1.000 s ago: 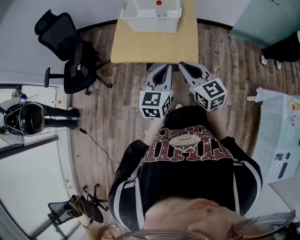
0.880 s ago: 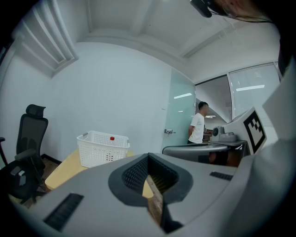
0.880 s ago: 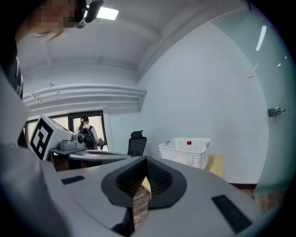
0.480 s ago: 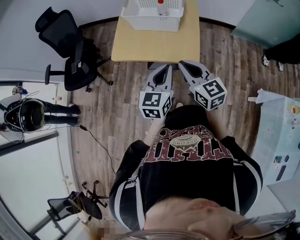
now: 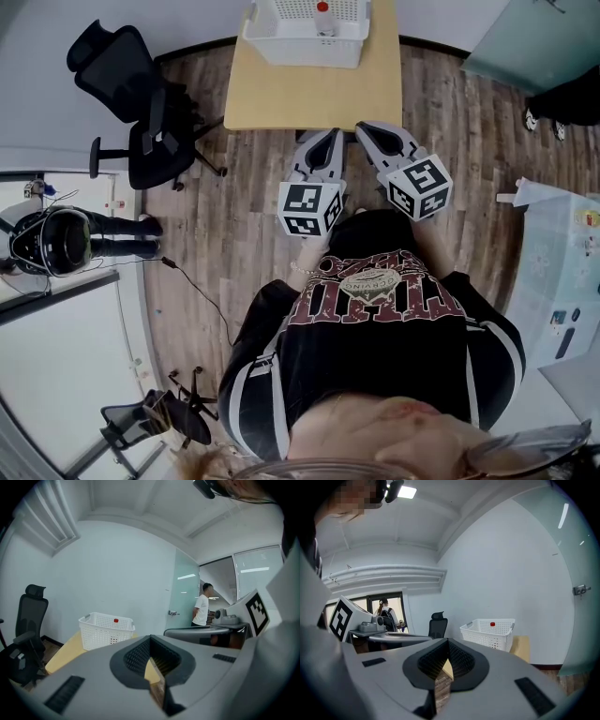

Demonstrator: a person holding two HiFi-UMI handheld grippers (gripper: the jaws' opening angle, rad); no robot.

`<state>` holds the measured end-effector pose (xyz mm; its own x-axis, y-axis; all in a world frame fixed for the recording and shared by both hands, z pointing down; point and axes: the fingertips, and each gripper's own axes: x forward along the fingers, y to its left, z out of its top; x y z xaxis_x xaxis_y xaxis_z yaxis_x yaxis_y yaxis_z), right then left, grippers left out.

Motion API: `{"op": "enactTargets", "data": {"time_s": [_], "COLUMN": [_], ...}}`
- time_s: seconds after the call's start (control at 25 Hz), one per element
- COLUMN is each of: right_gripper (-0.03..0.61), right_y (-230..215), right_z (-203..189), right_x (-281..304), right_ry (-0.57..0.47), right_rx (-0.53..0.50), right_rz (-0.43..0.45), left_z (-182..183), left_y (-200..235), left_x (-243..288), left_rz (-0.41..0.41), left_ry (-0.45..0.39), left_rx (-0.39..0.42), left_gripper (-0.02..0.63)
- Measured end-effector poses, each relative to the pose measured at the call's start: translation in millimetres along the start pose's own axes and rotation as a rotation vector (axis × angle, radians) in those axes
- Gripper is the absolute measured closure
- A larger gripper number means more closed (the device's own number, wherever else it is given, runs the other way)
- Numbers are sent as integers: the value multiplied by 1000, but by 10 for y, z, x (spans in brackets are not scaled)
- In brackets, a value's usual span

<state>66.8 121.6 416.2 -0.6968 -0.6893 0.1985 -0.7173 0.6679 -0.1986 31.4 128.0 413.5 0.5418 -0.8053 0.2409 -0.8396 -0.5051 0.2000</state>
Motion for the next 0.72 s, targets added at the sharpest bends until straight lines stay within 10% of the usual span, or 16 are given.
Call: {"op": "enactTargets", "data": {"time_s": [0.72], "right_gripper": [561], "right_y": [-175], "right_z": [154], "right_x": [710], "right_ry": [9], "right_rx": [-1], "right_rz": [-54], "left_z": [195], "left_y": [688], "left_x": [326], "left_rz": [-47], "left_ry": [8], "left_rx": [-10], "left_gripper": [566]}}
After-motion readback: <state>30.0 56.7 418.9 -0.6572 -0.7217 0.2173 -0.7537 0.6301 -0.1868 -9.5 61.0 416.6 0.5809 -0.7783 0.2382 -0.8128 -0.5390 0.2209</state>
